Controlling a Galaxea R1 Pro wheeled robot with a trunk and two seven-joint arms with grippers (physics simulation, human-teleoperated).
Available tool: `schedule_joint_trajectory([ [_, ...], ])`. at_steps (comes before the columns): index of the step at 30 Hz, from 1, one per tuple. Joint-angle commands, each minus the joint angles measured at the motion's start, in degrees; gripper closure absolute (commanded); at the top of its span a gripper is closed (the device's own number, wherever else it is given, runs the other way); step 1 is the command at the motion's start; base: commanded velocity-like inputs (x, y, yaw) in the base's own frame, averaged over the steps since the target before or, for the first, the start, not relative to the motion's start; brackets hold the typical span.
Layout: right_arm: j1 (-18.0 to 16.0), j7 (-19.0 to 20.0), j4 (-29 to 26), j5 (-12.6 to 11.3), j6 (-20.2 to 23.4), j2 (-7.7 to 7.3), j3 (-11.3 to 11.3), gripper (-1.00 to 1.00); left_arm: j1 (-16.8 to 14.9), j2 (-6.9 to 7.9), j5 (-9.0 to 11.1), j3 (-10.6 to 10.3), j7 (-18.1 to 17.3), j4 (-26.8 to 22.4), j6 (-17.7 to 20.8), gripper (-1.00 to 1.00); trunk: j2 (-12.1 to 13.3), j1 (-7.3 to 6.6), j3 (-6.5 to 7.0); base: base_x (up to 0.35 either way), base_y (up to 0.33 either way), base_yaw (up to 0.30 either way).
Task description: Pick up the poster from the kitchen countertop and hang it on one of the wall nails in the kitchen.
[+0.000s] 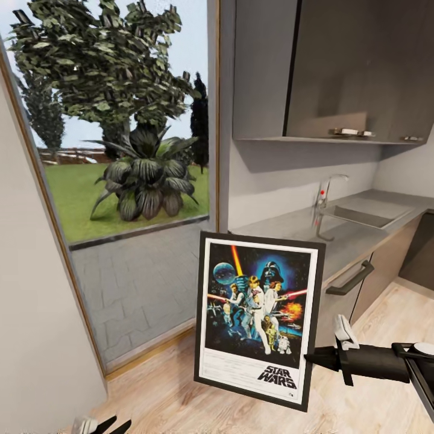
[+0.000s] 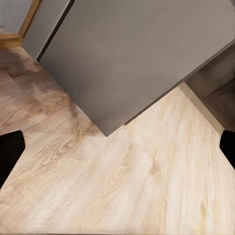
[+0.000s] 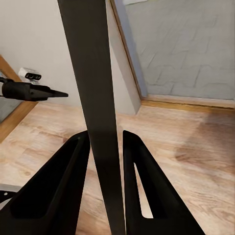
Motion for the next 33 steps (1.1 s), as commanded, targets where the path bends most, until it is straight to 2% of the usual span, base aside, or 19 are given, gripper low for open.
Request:
schedule_joint_trajectory([
  [1, 0.0, 0.4, 0.0, 0.1, 0.7, 0.01, 0.0, 1.00, 0.0, 0.01, 0.4, -0.5, 0.2, 0.0, -0.3, -1.00, 0.0, 0.00, -0.16, 0.000, 0.000, 0.000],
  [11, 0.0, 0.4, 0.0, 0.2, 0.7, 0.01, 0.0, 1.00, 0.1, 0.01, 0.4, -0.5, 1.6, 0.0, -0.2, -1.00, 0.0, 0.00, -1.08, 0.000, 0.000, 0.000],
  [22, 0.0, 0.4, 0.0, 0.1, 0.7, 0.01, -0.1, 1.00, 0.1, 0.01, 0.4, -0.5, 1.6, 0.0, -0.2, -1.00, 4.4, -2.42, -0.08, 0.000, 0.000, 0.000],
  [33, 0.0, 0.3, 0.0, 0.1, 0.7, 0.01, -0.1, 1.00, 0.1, 0.01, 0.4, -0.6, 1.7, 0.0, -0.2, -1.00, 8.8, -4.83, 1.76, 0.000, 0.000, 0.000],
])
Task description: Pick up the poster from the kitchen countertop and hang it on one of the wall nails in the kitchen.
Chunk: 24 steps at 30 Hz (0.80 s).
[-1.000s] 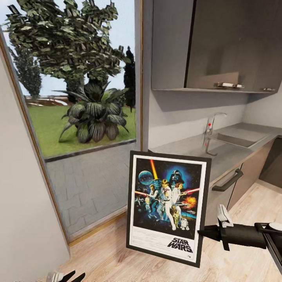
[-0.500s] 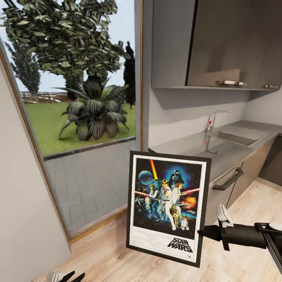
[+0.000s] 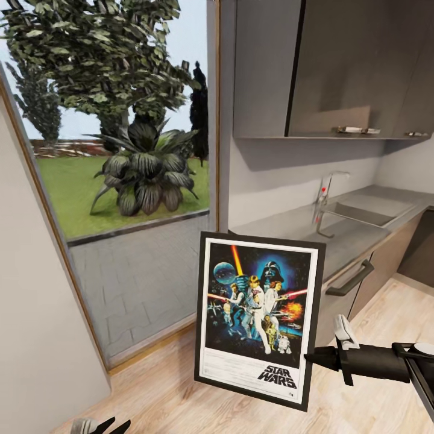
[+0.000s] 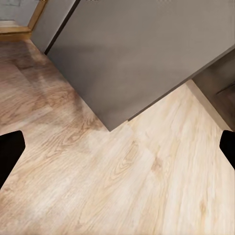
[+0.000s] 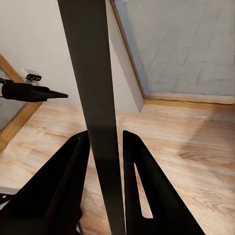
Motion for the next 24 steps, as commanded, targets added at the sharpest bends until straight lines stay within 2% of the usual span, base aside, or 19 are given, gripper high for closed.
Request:
schedule_joint_trajectory([
  [1, 0.0, 0.4, 0.0, 0.2, 0.7, 0.01, 0.0, 1.00, 0.0, 0.01, 0.5, -0.4, 0.0, 0.0, -0.3, -1.00, 0.4, -0.23, 0.12, 0.000, 0.000, 0.000],
  [3, 0.0, 0.4, 0.0, 0.2, 0.7, 0.01, 0.0, 1.00, 0.0, 0.01, 0.5, -0.4, 1.1, 0.0, -0.3, -1.00, 1.2, -0.67, 0.48, 0.000, 0.000, 0.000],
  [4, 0.0, 0.4, 0.0, 0.2, 0.7, 0.01, -0.1, 1.00, 0.0, -0.23, 0.5, -0.4, 4.6, 0.1, -0.3, -1.00, 1.6, -0.89, 0.66, 0.000, 0.000, 0.000],
  [5, 0.0, 0.4, 0.0, 0.1, 0.7, 0.01, -0.1, 1.00, 0.0, -0.52, 0.5, -0.4, 6.2, 0.1, -0.3, -1.00, 2.0, -1.11, 0.84, 0.000, 0.000, 0.000],
  [8, 0.0, 0.4, 0.0, 0.1, 0.7, 0.01, -0.1, 1.00, 0.1, -0.83, 0.7, -0.2, 8.1, 0.1, -0.3, -1.00, 3.2, -1.76, 1.38, 0.000, 0.000, 0.000],
  [14, 0.0, 0.4, 0.0, 0.1, 0.7, 0.01, -0.1, 1.00, 2.0, -0.95, 4.9, -0.1, 9.3, 0.0, -0.3, -1.00, 5.6, -3.08, 2.45, 0.000, 0.000, 0.000],
  [18, 0.0, 0.3, 0.0, 0.1, 0.7, 0.01, -0.1, 1.00, 2.3, -1.01, 5.5, -0.1, 9.7, 0.0, -0.3, -1.00, 7.2, -3.96, 3.17, 0.000, 0.000, 0.000],
  [24, 0.0, 0.3, 0.0, 0.1, 0.6, 0.01, -0.1, 1.00, 2.4, -1.12, 5.7, -0.2, 12.8, 0.0, -0.3, -1.00, 9.6, -5.28, 4.25, 0.000, 0.000, 0.000],
])
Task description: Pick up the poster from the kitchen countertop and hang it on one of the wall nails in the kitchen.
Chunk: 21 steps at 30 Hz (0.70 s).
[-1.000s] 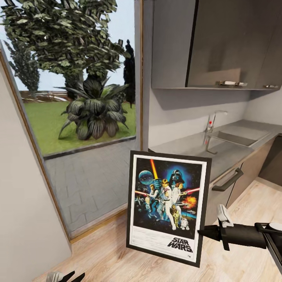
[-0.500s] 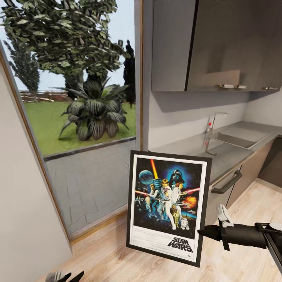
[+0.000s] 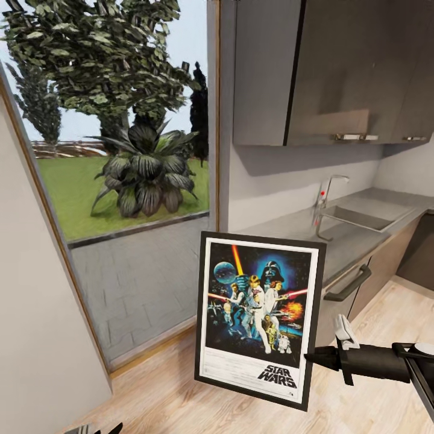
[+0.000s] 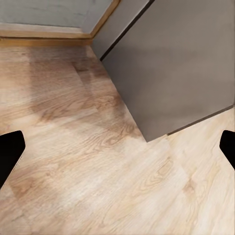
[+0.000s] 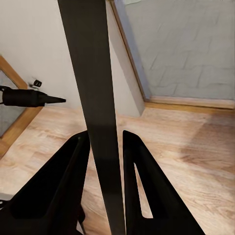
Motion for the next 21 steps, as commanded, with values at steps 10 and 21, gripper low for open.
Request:
schedule_joint_trajectory([
  [10, 0.0, 0.4, 0.0, 0.1, 0.7, 0.01, 0.0, 1.00, 0.0, -0.09, 0.4, -0.6, 0.4, 0.1, -0.3, -1.00, 4.0, -2.20, 1.73, 0.000, 0.000, 0.000],
  [21, 0.0, 0.4, 0.0, 0.1, 0.7, 0.01, 0.0, 1.00, 0.0, -0.09, 0.4, -0.6, 0.4, 0.1, -0.3, -1.00, 8.4, -4.62, 3.71, 0.000, 0.000, 0.000],
])
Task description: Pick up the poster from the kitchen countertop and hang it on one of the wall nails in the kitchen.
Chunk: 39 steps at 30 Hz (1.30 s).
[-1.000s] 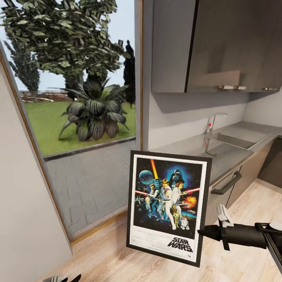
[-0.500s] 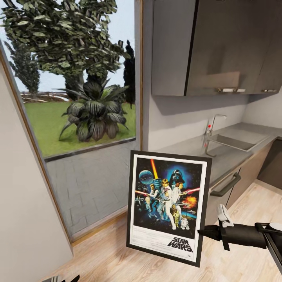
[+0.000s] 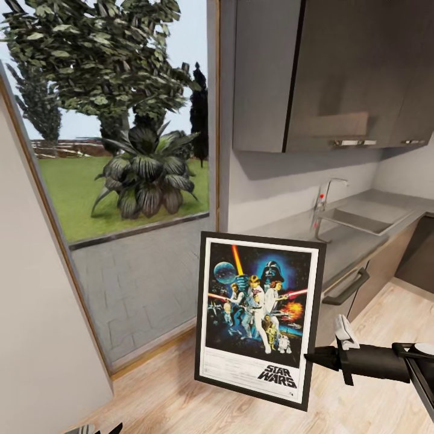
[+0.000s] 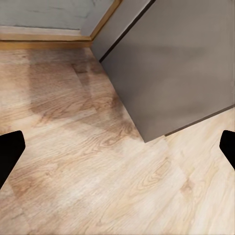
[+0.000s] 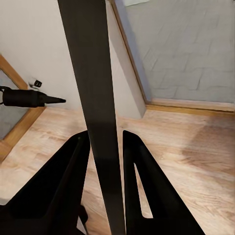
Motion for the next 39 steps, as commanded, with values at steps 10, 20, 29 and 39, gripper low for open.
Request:
schedule_joint_trajectory([
  [10, 0.0, 0.4, 0.0, 0.1, 0.7, 0.01, 0.0, 1.00, 0.0, 0.01, 0.4, -0.5, -0.1, 0.1, -0.3, -1.00, 4.0, -2.20, 1.72, 0.000, 0.000, 0.000],
  [20, 0.0, 0.4, 0.0, 0.1, 0.7, 0.01, 0.0, 1.00, 0.0, 0.01, 0.4, -0.5, -0.1, 0.1, -0.3, -1.00, 8.0, -4.39, 3.52, 0.000, 0.000, 0.000],
  [29, 0.0, 0.4, 0.0, 0.1, 0.7, 0.01, 0.0, 1.00, 0.0, -0.01, 0.4, -0.5, 0.2, 0.0, -0.3, -1.00, 11.6, -6.37, 5.14, 0.000, 0.000, 0.000],
  [39, 0.0, 0.4, 0.0, 0.1, 0.7, 0.01, 0.0, 1.00, 0.0, -0.06, 0.4, -0.5, 0.2, 0.0, -0.3, -1.00, 15.6, -8.57, 6.93, 0.000, 0.000, 0.000],
])
